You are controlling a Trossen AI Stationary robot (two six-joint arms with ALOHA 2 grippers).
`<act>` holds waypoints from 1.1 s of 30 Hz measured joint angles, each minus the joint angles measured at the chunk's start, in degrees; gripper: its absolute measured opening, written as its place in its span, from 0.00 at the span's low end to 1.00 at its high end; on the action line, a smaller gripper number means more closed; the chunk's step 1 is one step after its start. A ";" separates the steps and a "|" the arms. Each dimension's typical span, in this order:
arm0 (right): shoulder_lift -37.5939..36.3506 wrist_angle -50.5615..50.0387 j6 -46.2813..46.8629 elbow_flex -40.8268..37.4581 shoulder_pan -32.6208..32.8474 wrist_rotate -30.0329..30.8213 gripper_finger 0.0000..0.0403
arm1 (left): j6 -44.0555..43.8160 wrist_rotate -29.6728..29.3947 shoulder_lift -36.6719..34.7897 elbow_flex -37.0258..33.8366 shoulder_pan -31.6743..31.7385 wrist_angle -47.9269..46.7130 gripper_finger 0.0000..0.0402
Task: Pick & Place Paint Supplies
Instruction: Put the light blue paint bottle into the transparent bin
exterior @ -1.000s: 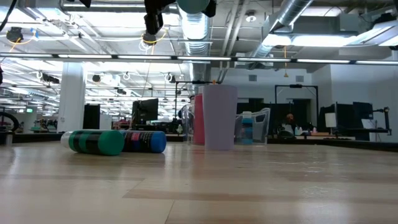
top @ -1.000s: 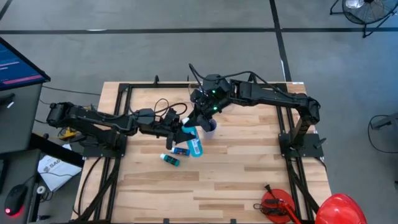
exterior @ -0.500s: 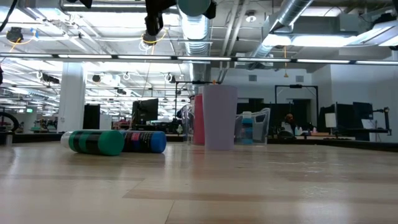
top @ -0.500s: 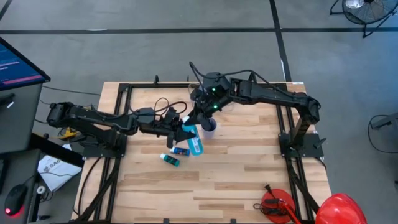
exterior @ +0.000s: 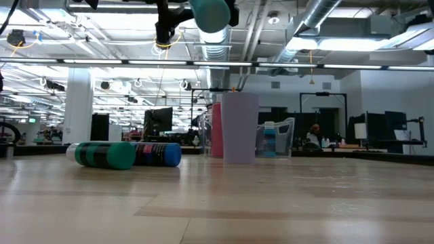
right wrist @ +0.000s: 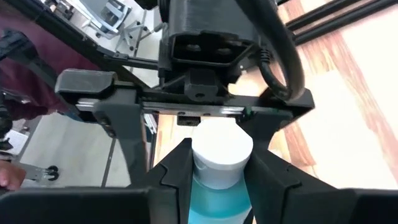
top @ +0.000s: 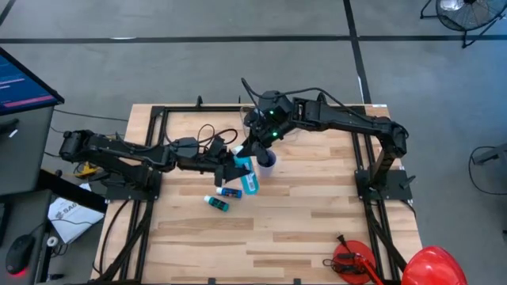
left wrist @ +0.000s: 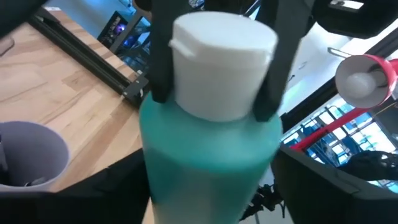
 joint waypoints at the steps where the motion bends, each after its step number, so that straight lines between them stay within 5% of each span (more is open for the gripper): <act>1: 0.00 -0.40 -0.42 0.00 -0.12 -0.02 0.26 | 0.02 -0.02 0.00 0.00 0.00 -0.15 0.77; 6: 0.00 -2.23 -1.19 0.00 -1.10 -0.02 0.26 | -0.10 -0.98 0.00 0.00 0.78 -0.70 0.85; 17: -4.41 -6.55 -4.67 0.00 -7.40 3.36 0.26 | -1.36 -1.43 -0.02 0.00 2.56 -2.88 0.86; 33: -19.21 -9.24 -16.71 -0.07 -16.40 28.64 0.26 | -0.94 -5.62 -0.02 0.00 2.58 -2.94 0.86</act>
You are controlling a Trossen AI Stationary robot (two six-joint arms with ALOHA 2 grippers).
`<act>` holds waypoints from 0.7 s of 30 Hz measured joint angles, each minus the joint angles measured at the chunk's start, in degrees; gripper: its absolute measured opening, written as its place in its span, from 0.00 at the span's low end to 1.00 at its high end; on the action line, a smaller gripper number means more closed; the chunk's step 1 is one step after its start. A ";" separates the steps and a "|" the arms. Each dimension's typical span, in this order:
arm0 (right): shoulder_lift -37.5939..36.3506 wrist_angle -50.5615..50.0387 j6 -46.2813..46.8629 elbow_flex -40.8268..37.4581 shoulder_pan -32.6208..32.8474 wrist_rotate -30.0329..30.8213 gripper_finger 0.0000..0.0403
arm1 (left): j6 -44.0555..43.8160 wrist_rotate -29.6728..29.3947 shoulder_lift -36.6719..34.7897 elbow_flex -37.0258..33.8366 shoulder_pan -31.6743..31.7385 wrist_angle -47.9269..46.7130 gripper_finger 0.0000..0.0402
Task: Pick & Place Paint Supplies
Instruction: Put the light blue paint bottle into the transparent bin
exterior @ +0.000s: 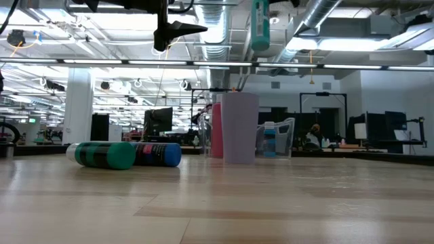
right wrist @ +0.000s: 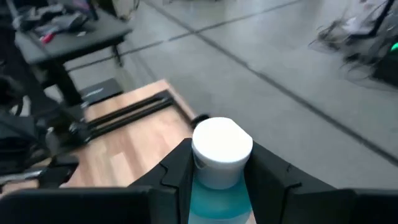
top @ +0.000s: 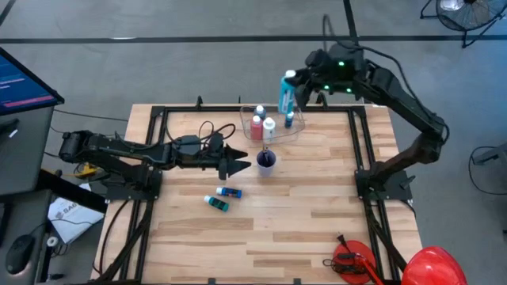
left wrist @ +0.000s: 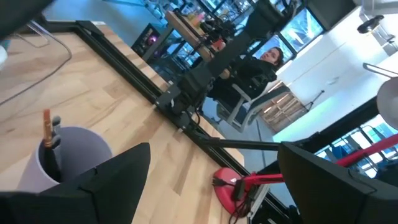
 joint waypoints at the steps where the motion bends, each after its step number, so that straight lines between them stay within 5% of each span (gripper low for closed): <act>1: -0.98 0.90 -0.59 -0.79 -0.43 0.84 0.26 | 0.00 -0.25 0.00 0.00 0.00 0.01 0.86; 13: -14.65 27.11 1.19 -28.48 -4.18 2.34 0.26 | -1.94 -1.67 0.04 0.00 0.02 -0.01 0.86; 21: -15.56 39.61 1.39 -44.04 -3.79 7.06 0.26 | -4.40 -1.96 0.09 0.00 0.00 -0.05 0.86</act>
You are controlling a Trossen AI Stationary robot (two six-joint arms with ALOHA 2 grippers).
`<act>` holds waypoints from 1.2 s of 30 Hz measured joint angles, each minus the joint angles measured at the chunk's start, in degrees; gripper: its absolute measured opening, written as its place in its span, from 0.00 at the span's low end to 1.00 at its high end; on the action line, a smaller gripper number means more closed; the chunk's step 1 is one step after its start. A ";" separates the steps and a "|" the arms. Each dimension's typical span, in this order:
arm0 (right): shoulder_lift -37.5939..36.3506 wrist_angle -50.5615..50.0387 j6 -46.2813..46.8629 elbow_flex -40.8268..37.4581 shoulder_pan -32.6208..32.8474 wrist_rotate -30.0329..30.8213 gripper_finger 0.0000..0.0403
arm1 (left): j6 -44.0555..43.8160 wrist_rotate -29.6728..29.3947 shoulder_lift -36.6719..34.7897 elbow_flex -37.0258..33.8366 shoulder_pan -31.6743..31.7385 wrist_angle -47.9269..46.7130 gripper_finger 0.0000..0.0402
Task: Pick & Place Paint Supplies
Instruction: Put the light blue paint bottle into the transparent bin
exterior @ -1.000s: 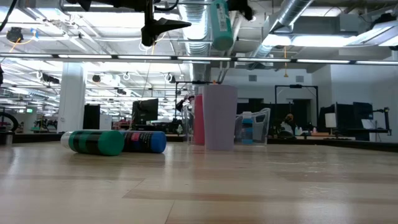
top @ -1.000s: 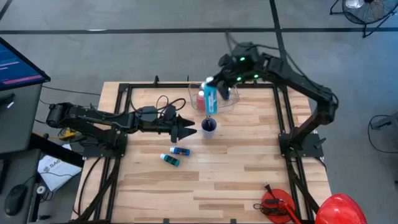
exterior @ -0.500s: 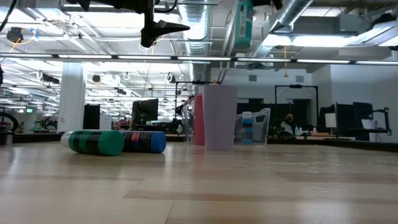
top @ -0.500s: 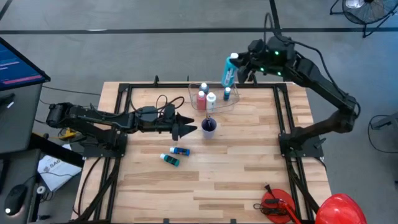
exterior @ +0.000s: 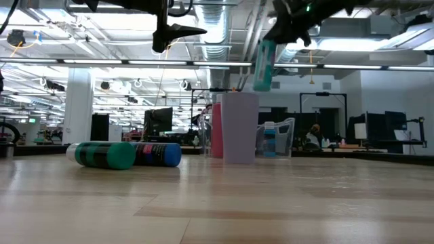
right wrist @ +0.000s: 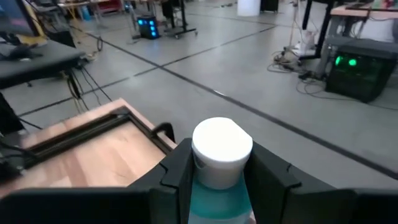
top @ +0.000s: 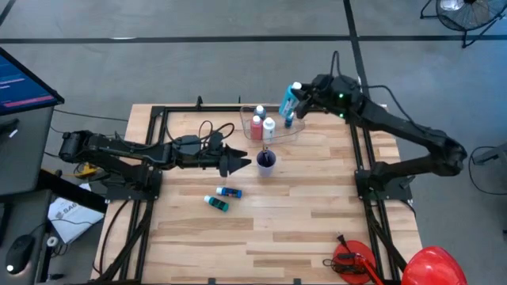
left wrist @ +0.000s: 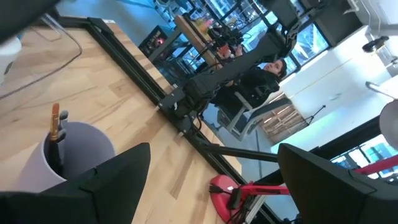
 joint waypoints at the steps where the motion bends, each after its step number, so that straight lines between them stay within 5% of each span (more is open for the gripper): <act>1: 0.27 1.60 0.01 -1.57 -0.01 0.15 0.26 | -0.46 0.00 0.00 0.00 -0.01 -0.02 0.86; 14: 2.14 18.69 3.29 -13.85 -1.90 4.51 0.26 | -4.36 0.09 0.00 0.00 -0.31 -0.07 0.86; 36: 20.03 31.32 1.93 -14.18 0.26 4.62 0.26 | -7.68 0.26 0.00 0.00 -2.41 -0.99 0.86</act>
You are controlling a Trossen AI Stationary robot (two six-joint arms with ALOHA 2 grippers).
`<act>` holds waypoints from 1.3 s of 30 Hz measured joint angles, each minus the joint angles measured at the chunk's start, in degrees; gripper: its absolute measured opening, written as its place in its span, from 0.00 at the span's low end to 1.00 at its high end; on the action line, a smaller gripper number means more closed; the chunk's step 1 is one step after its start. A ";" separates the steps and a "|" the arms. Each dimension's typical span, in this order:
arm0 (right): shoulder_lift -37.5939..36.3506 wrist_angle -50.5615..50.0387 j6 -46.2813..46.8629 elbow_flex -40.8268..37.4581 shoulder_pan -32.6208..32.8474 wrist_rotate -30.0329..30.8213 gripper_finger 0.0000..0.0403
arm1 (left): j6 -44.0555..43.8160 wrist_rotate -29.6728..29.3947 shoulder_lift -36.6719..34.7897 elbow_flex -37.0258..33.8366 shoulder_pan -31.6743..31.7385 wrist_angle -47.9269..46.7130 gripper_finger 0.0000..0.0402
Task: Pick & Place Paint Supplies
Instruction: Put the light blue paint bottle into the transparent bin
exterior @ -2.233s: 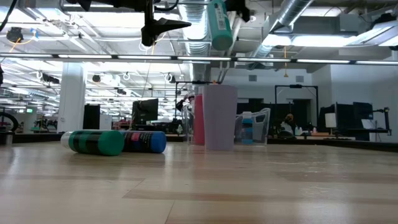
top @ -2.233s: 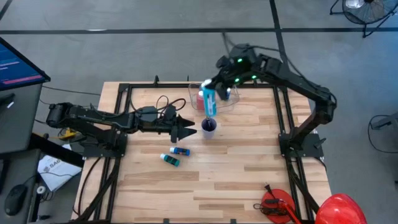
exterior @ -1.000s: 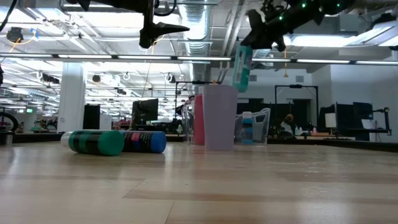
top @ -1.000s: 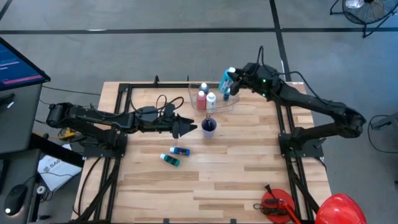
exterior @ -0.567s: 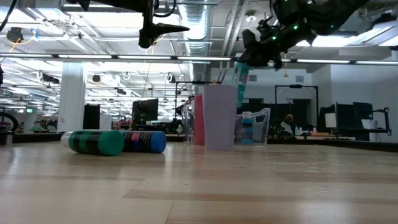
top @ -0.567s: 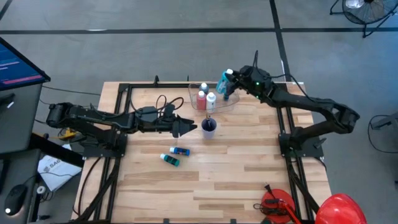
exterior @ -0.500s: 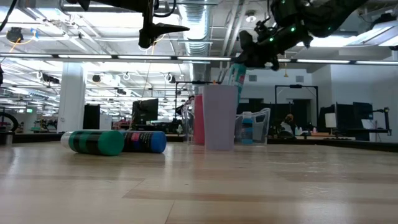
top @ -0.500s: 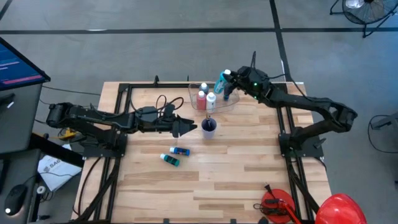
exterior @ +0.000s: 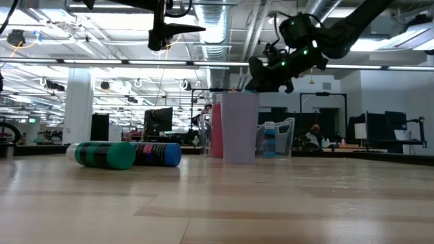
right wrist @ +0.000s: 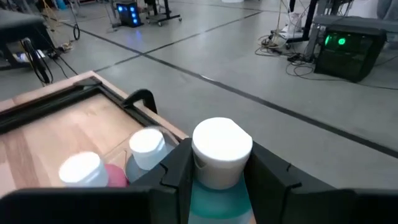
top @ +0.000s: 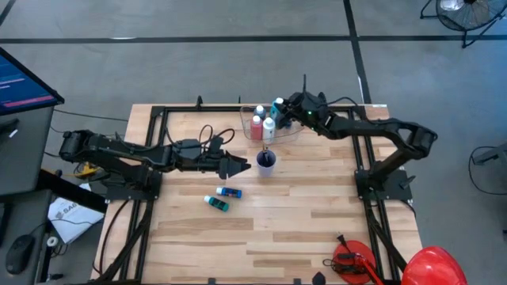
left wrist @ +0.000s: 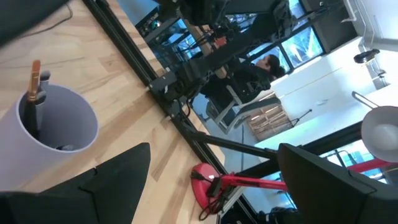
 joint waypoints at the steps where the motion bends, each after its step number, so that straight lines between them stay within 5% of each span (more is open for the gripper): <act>1: 0.83 0.59 0.00 0.00 0.16 -0.01 0.26 | -0.01 -0.02 0.00 0.00 -0.08 -0.06 0.86; 39: 7.13 0.37 -1.20 0.00 2.59 2.53 0.26 | -0.34 -0.79 0.02 0.00 -0.46 -2.55 0.86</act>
